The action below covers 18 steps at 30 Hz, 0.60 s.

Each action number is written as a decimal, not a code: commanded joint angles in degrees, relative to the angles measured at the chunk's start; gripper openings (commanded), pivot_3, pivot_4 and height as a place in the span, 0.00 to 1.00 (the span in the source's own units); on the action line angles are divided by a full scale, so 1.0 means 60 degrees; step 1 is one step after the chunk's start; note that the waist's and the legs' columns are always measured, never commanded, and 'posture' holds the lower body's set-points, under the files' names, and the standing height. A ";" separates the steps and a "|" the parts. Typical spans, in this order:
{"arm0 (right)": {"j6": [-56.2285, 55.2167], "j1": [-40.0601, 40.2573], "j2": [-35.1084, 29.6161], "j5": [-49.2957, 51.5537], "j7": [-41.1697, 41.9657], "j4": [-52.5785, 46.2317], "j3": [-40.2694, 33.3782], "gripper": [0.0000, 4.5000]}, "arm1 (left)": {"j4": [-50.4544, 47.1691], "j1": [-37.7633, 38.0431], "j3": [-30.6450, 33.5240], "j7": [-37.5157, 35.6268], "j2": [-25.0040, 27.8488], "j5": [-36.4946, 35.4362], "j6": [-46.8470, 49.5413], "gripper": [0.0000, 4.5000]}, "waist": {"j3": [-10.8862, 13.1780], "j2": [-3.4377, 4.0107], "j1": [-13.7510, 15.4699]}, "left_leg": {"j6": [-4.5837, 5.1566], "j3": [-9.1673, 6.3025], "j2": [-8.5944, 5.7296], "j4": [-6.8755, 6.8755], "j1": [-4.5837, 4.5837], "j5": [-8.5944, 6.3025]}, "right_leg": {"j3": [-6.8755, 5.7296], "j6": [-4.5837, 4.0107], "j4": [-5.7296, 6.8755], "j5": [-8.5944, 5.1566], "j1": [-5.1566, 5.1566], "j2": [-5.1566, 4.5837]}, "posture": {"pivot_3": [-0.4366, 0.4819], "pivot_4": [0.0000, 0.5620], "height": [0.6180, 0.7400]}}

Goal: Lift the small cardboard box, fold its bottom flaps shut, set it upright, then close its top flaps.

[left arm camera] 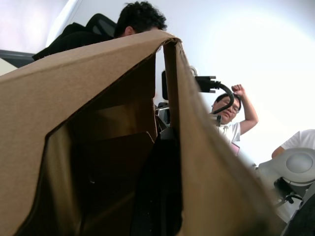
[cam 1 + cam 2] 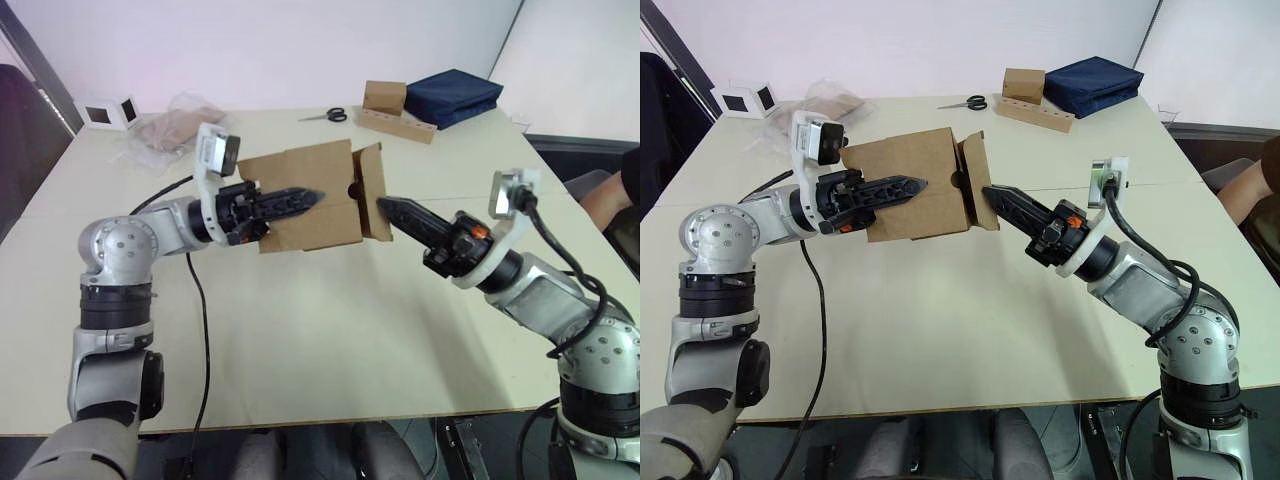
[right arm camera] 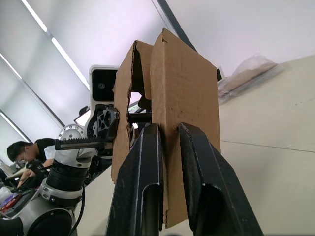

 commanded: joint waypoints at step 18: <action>-0.0203 -0.0319 0.0613 0.0151 -0.0794 -0.0774 0.0544 0.13 | -0.0410 -0.0029 0.0068 0.0227 -0.0492 -0.0180 -0.0460 0.00 | 0.0000 0.0000 0.0000 | 0.0000 0.0000 0.0000 0.0000 0.0000 0.0000 | 0.0000 0.0000 0.0000 0.0000 -0.0001 0.0000 | 0.48 0.27 1.00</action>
